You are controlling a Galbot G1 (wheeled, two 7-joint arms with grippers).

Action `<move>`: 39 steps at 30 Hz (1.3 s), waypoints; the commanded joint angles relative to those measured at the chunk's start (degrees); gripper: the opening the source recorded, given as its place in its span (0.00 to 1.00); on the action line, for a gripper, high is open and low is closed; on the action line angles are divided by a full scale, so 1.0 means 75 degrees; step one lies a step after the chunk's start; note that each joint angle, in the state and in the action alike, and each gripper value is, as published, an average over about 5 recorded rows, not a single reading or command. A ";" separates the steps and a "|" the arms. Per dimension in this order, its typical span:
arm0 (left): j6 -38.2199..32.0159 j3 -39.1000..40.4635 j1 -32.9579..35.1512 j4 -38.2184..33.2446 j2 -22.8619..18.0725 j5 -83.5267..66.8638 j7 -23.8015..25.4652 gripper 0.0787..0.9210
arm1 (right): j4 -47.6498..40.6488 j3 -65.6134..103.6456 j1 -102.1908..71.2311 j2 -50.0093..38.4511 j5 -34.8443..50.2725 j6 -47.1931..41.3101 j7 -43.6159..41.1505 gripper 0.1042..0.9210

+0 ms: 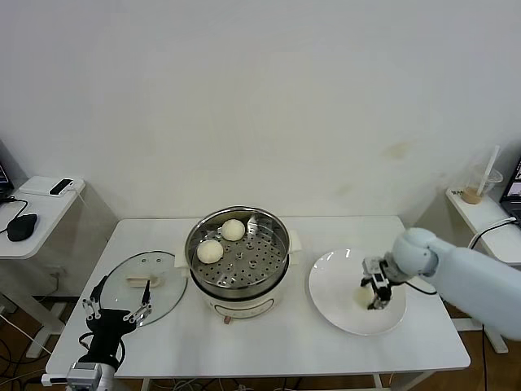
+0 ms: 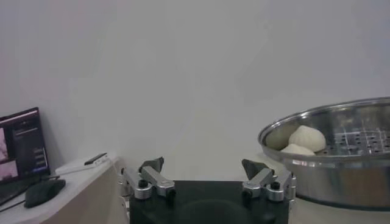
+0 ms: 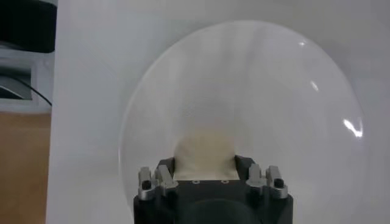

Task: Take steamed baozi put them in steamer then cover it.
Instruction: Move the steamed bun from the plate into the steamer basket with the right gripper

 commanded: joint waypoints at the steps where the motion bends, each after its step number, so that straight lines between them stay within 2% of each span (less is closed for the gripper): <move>1: 0.0001 0.0018 0.0014 -0.0046 0.0022 -0.0007 0.0005 0.88 | 0.0073 -0.0409 0.2176 0.0104 0.0709 0.0030 -0.0251 0.64; 11: 0.0005 0.0010 -0.0013 -0.0074 0.0034 -0.0021 0.0013 0.88 | -0.0391 -0.1520 0.4524 0.1803 0.1590 -0.0098 -0.0111 0.65; 25: -0.0013 -0.0320 0.0180 -0.0146 -0.0042 -0.0124 -0.0007 0.88 | -0.1010 -0.1960 0.4091 0.4549 0.1952 0.0162 0.0408 0.65; 31: -0.0043 -0.0404 0.0247 -0.0167 -0.0126 -0.0126 -0.0014 0.88 | -0.1132 -0.2346 0.3532 0.5036 0.1626 0.0830 0.0422 0.65; 39: -0.0074 -0.0442 0.0247 -0.0143 -0.0199 -0.0124 -0.0017 0.88 | -0.0840 -0.2897 0.3290 0.5082 0.1102 0.1627 0.0554 0.65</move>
